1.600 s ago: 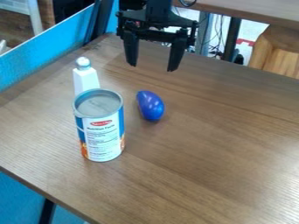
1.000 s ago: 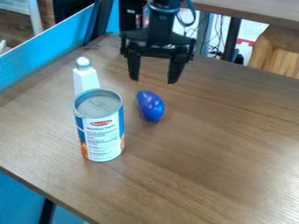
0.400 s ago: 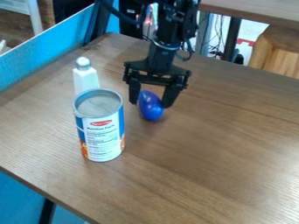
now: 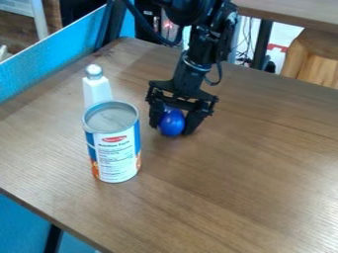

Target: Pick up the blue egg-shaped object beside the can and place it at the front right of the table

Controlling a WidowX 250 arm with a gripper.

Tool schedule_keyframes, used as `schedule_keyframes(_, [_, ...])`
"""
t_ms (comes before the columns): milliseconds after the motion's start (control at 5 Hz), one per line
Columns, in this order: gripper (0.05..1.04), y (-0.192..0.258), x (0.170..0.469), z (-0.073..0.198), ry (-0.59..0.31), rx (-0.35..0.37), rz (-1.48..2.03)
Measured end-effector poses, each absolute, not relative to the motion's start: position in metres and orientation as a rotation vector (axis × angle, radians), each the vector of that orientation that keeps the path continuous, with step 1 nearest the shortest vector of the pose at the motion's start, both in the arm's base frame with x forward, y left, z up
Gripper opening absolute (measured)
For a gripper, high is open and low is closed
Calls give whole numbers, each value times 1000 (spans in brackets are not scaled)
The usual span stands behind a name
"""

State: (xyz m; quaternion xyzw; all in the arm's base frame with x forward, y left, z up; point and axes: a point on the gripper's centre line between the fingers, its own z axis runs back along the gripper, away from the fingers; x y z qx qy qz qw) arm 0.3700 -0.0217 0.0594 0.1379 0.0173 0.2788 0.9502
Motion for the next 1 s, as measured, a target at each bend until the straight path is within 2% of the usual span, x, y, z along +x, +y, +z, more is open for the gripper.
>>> schedule_keyframes(200, [819, -24, 372, 59, 48, 282, 551])
schedule_keyframes(400, [816, -27, 369, 62, 49, 254, 513])
schedule_keyframes(600, [816, -48, 362, 93, -57, 227, 470])
schedule_keyframes(800, [816, -84, 346, 133, -175, 140, 383])
schedule_keyframes(1000, [816, -108, 311, 134, -148, 138, 259])
